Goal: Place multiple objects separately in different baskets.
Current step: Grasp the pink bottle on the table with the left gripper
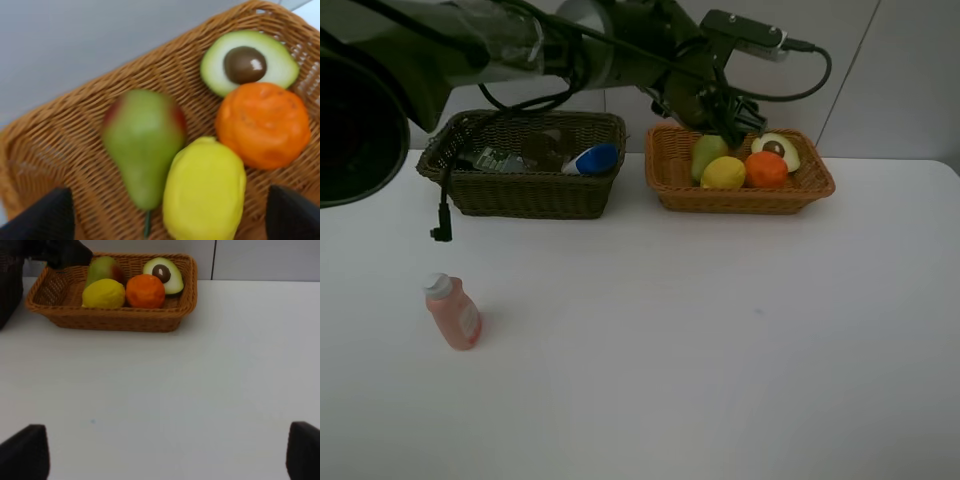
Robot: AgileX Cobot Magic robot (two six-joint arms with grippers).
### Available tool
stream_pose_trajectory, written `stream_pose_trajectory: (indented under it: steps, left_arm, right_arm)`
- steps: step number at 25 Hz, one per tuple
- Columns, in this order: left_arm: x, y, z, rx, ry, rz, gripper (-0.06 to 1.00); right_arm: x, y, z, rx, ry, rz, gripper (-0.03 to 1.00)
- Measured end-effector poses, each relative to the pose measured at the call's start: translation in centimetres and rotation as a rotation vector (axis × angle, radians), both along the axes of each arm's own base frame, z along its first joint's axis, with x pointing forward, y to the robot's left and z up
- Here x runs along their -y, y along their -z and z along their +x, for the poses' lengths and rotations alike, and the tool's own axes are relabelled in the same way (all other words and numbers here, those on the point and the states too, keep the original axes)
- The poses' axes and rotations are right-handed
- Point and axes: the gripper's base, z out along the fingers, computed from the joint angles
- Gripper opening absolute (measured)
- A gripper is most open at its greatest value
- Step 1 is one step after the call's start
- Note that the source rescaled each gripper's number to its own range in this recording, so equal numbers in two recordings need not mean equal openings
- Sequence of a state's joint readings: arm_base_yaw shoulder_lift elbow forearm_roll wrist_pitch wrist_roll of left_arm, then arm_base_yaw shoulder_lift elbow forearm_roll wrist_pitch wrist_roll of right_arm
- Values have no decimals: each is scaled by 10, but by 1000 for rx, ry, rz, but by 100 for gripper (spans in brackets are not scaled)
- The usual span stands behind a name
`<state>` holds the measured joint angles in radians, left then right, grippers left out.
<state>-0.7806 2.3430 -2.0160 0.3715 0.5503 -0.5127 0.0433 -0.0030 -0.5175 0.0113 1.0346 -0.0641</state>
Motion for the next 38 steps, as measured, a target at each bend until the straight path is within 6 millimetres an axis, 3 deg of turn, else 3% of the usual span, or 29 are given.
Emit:
stream_pose_trajectory:
  steps: [15, 25, 31, 38]
  left_arm:
    - [-42, -84, -49, -230, -82, 192, 100]
    - [-58, -110, -66, -295, -109, 223, 100]
    - [-62, -123, -74, -291, -32, 221, 100]
    - [-87, -131, -99, -301, 7, 276, 100]
  right_arm:
    - [0, 0, 0, 0, 0, 0, 100]
    - [0, 0, 0, 0, 0, 0, 100]
    - [0, 0, 0, 0, 0, 0, 100]
    - [0, 0, 0, 0, 0, 0, 100]
